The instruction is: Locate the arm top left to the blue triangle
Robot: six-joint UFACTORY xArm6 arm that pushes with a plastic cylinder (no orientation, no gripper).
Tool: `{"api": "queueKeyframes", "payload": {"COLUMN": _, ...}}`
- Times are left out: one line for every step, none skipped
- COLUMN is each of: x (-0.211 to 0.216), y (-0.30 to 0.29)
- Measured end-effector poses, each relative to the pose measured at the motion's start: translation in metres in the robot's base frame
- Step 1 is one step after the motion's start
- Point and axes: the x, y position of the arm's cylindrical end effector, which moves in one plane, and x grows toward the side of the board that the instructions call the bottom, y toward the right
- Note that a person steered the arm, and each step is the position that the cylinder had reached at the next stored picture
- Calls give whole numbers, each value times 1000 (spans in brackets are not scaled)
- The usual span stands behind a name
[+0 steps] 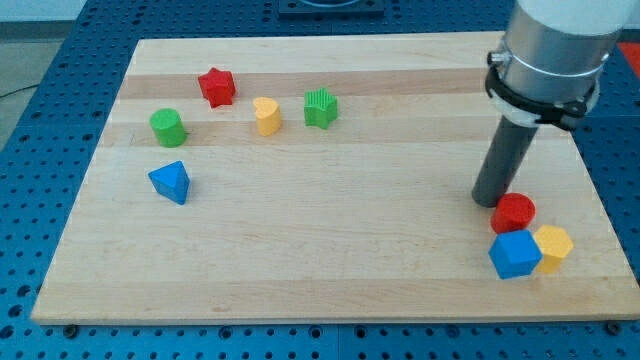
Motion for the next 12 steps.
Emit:
{"api": "queueKeyframes", "payload": {"x": 4, "y": 12}}
{"api": "queueKeyframes", "payload": {"x": 5, "y": 26}}
{"api": "queueKeyframes", "payload": {"x": 5, "y": 30}}
{"api": "queueKeyframes", "payload": {"x": 5, "y": 30}}
{"api": "queueKeyframes", "payload": {"x": 4, "y": 10}}
{"api": "queueKeyframes", "payload": {"x": 1, "y": -29}}
{"api": "queueKeyframes", "payload": {"x": -14, "y": -70}}
{"api": "queueKeyframes", "payload": {"x": -21, "y": -111}}
{"api": "queueKeyframes", "payload": {"x": -58, "y": -155}}
{"api": "queueKeyframes", "payload": {"x": -67, "y": -235}}
{"api": "queueKeyframes", "payload": {"x": -67, "y": -311}}
{"api": "queueKeyframes", "payload": {"x": -76, "y": -368}}
